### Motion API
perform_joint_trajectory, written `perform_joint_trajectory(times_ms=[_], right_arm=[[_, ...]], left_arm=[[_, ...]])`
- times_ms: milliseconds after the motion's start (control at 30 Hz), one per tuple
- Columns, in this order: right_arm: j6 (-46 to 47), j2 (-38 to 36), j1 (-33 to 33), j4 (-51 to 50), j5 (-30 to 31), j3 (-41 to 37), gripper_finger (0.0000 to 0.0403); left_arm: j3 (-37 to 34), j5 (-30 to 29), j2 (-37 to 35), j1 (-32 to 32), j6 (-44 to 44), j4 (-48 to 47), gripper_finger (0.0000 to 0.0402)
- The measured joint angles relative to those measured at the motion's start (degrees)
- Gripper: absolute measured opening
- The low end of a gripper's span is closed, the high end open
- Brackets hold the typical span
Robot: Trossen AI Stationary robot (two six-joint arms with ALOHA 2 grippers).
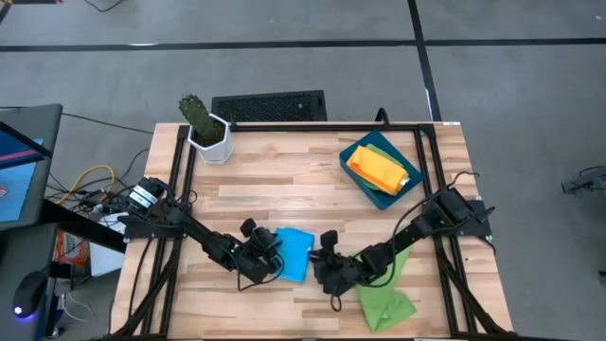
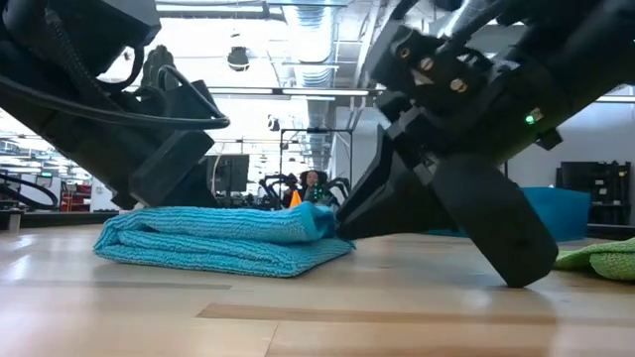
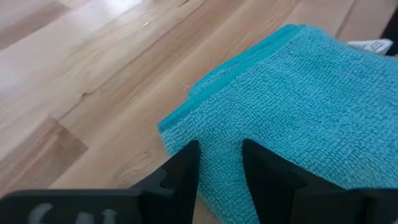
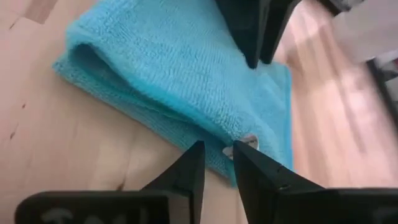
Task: Fold microfiber towels
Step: Fold the blue microfiber cloth
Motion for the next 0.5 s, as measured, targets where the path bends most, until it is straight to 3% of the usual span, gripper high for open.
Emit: perform_joint_trajectory(times_ms=[267, 433, 500], right_arm=[[0.1, -0.5, -1.8, -0.6, 0.2, 0.0, 0.0105], [-3.7, -1.8, -1.6, -2.8, 10.8, -0.2, 0.0083], [-5.0, -2.0, -1.6, -3.8, 12.3, -0.1, 0.0077]], left_arm=[[0.1, 1.3, 0.0, 0.0, 2.0, 0.6, 0.0119], [0.1, 1.4, 0.0, 0.0, 2.4, 0.6, 0.0119], [0.1, 1.3, 0.0, 0.0, 2.4, 0.7, 0.0119]])
